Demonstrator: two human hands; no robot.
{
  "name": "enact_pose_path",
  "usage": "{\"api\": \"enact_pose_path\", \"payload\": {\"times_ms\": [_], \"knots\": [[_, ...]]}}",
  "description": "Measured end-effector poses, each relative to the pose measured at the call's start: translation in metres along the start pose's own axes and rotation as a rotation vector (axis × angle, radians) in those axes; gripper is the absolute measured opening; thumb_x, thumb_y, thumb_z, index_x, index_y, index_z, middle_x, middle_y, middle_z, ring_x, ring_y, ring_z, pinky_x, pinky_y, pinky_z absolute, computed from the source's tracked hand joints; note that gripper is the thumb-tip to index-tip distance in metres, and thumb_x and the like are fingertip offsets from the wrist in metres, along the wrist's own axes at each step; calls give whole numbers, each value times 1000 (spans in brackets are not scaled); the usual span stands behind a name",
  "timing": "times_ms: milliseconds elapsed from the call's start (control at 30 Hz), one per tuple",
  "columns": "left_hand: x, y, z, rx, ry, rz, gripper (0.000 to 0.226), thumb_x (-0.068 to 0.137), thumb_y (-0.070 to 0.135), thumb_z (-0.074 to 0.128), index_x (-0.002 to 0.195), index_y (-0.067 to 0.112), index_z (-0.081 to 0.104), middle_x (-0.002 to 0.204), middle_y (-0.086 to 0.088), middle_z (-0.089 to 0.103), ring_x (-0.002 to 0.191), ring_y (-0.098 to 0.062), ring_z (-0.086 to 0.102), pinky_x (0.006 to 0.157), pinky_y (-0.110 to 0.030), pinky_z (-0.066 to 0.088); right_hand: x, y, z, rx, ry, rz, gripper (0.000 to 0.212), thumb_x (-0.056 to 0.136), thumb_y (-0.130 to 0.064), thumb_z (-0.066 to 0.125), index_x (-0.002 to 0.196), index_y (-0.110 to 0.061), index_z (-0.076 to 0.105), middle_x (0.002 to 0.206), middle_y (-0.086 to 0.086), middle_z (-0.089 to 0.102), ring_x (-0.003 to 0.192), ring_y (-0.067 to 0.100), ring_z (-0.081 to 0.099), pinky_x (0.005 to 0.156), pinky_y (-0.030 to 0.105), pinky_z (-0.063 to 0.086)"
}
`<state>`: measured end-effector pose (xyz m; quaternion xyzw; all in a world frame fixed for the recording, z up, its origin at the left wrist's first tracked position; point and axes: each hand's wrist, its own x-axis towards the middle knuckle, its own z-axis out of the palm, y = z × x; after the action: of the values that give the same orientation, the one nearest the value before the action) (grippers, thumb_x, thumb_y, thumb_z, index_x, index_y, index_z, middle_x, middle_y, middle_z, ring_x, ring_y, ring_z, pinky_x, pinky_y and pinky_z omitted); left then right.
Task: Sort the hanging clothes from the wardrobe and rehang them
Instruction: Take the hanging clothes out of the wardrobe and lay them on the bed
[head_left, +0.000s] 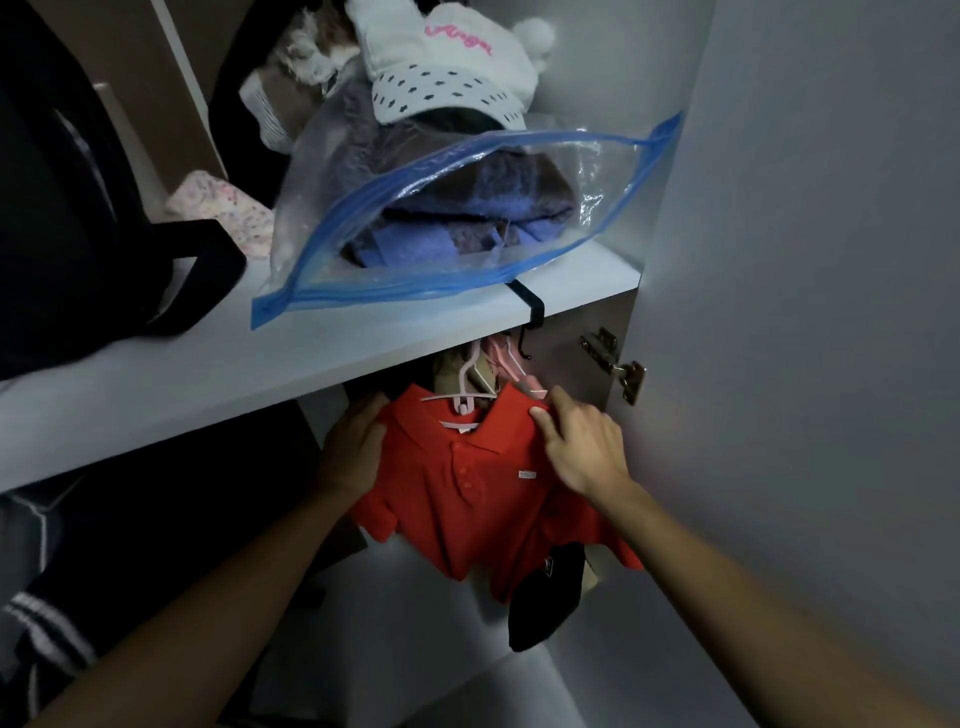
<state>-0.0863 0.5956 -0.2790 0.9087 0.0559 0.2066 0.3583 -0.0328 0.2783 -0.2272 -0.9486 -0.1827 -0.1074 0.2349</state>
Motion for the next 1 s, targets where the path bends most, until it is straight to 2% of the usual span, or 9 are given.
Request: {"api": "enact_pose_path", "payload": {"times_ms": [67, 133, 200, 300, 433, 667, 800, 900, 1000], "knots": [[-18, 13, -7, 5, 1, -33, 34, 99, 53, 36, 103, 31, 62, 106, -5, 66, 101, -28, 63, 89, -42, 49, -9, 3, -3, 16, -19, -22, 35, 107, -48, 43, 125, -20, 54, 104, 13, 73, 99, 41, 68, 79, 46, 49], [-42, 27, -14, 36, 39, -24, 31, 102, 64, 38, 87, 43, 54, 85, 8, 59, 84, -18, 60, 73, -33, 43, -20, 4, -3, 52, -55, -46, 36, 106, -48, 44, 127, -21, 55, 104, 11, 73, 100, 39, 68, 81, 46, 51], [-67, 38, -22, 50, 58, -44, 39, 101, 67, 43, 78, 38, 54, 78, 13, 58, 75, -13, 59, 68, -34, 46, -32, 3, -2, 79, -89, -74, 32, 105, -50, 45, 116, -22, 56, 101, 9, 73, 98, 38, 68, 81, 46, 51], [-103, 38, -34, 106, 53, -87, 49, 101, 68, 44, 82, 25, 58, 81, 7, 62, 76, -10, 60, 70, -38, 52, -49, -2, 0, 107, -124, -119, 30, 104, -53, 47, 100, -23, 54, 92, 4, 71, 91, 34, 68, 79, 44, 52], [-142, 44, -54, 143, 87, -102, 40, 103, 60, 50, 84, 26, 57, 83, 9, 59, 76, -3, 57, 67, -30, 42, -67, -13, 1, 179, -162, -191, 27, 101, -49, 57, 89, -26, 52, 76, -9, 59, 82, 25, 66, 70, 36, 44], [-214, 51, -100, 195, 218, -220, 44, 100, 68, 46, 85, 28, 57, 82, 10, 58, 74, -5, 57, 67, -32, 49, -84, -61, 7, 314, -183, -351, 24, 96, -44, 67, 81, -30, 54, 74, -14, 62, 72, 10, 61, 72, 36, 50], [-265, 64, -119, 230, 318, -302, 34, 103, 58, 53, 87, 28, 57, 82, 14, 57, 75, -4, 56, 66, -31, 44, -92, -91, 13, 444, -240, -492, 23, 94, -42, 66, 79, -26, 59, 70, -13, 61, 65, 3, 59, 65, 33, 50], [-308, 83, -128, 323, 415, -392, 36, 100, 62, 50, 87, 29, 55, 81, 14, 54, 75, -4, 49, 66, -29, 36, -98, -107, 22, 591, -366, -624, 24, 93, -41, 63, 78, -24, 59, 71, -10, 62, 65, 7, 61, 61, 38, 52], [-359, 103, -128, 411, 499, -531, 41, 96, 66, 47, 87, 28, 54, 82, 11, 56, 79, -13, 55, 69, -35, 42, -114, -123, 31, 743, -520, -733, 27, 97, -39, 63, 77, -21, 59, 70, -8, 61, 64, 12, 61, 61, 38, 50]]}}
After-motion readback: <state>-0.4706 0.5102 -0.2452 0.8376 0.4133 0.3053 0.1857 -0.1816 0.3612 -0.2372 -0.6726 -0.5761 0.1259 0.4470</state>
